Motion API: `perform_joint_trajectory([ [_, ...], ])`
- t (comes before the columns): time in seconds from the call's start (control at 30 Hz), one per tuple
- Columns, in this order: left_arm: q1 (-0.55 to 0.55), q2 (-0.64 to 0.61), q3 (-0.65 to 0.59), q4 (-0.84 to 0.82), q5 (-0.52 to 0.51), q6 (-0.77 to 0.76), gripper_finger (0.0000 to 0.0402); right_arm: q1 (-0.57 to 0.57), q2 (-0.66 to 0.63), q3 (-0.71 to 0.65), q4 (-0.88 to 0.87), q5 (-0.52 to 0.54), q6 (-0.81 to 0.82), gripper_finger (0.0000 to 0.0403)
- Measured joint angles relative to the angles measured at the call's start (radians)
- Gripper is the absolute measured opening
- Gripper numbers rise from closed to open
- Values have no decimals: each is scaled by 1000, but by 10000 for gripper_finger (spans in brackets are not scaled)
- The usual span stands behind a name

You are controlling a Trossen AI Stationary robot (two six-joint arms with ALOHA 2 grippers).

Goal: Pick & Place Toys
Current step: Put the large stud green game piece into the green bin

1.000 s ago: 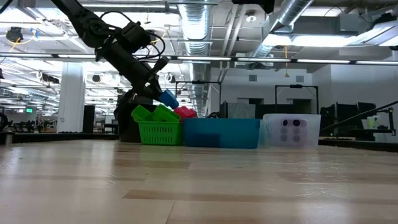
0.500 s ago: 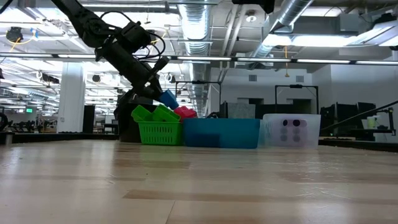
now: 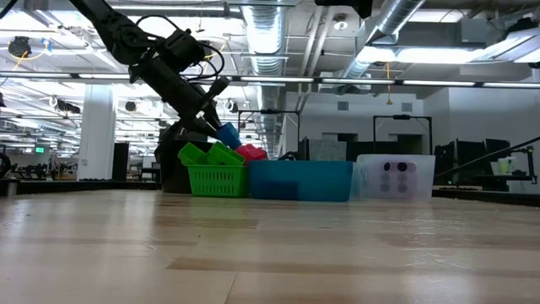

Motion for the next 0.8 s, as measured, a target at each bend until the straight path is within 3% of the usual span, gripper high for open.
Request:
perform_joint_trajectory([
  [0.8, -34, 0, 0, 0, 2, 0, 38, 0, 0, 0, 0, 0, 0, 255],
])
